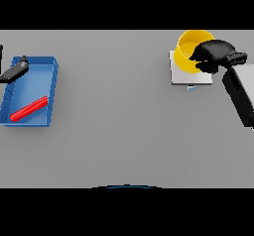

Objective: Pick up the red beaker and tilt it to pour out 1 green nut into yellow bowl. Pick up the yellow bowl and place it on the metallic measuring scale.

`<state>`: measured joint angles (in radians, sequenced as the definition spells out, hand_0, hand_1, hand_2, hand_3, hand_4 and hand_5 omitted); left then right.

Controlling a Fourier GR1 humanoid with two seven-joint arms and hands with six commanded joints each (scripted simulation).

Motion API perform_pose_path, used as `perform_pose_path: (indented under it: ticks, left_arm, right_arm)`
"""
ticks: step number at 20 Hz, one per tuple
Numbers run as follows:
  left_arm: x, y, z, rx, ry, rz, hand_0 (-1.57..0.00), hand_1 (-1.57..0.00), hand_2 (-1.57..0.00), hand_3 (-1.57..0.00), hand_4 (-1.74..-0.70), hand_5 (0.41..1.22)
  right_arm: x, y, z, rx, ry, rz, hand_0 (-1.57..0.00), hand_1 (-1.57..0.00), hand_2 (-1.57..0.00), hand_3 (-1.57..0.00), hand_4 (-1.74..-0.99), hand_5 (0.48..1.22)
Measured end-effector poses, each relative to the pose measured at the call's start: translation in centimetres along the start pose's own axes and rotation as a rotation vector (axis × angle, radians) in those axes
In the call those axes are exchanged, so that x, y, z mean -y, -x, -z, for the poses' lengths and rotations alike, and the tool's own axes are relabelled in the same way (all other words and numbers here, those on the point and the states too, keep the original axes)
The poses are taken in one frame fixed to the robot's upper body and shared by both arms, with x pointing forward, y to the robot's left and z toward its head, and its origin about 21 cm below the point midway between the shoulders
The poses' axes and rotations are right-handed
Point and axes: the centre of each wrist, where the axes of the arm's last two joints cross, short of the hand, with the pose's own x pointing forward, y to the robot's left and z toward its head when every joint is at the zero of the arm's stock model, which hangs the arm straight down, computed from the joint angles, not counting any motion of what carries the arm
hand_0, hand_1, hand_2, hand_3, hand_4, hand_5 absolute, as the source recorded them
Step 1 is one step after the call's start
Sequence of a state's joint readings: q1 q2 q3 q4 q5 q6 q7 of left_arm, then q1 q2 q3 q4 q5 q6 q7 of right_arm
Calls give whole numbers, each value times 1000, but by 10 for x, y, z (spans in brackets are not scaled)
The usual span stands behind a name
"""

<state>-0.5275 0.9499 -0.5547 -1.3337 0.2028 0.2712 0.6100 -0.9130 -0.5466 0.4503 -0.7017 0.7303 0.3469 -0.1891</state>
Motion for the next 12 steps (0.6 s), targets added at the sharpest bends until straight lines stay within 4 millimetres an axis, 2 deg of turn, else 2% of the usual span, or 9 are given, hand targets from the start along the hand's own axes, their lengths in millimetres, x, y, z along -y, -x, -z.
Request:
perform_pose_path:
  ticks: [4, 8, 10, 11, 12]
  left_arm:
    - [1, 2, -3, 17, 2, 0, 1, 1, 1, 1, -796, 729]
    - [2, -3, -3, 15, 0, -3, 1, 1, 1, 1, -806, 734]
    - [1, 0, 2, 7, 0, -3, 1, 1, 1, 1, -811, 740]
    - [1, -2, 2, 12, 2, -5, 1, 1, 1, 1, -813, 745]
    - [2, -1, 2, 8, 7, 0, 1, 1, 1, 1, -812, 745]
  right_arm:
    - [-16, 1, 13, -28, -15, 12, -1571, -1499, -1565, -1500, -1727, 1221]
    - [-23, 7, 16, -50, -15, 27, -1548, -1420, -1568, -1481, -1721, 1221]
    - [-23, 11, 15, -29, -26, 36, -1536, -1411, -1569, -1165, -1728, 1221]
    - [-24, 7, 20, -49, -43, 48, -1543, -1443, -1496, -1022, -1659, 1221]
    - [-23, 7, 20, -36, -52, 64, -1525, -1350, -1348, -907, -1596, 1134]
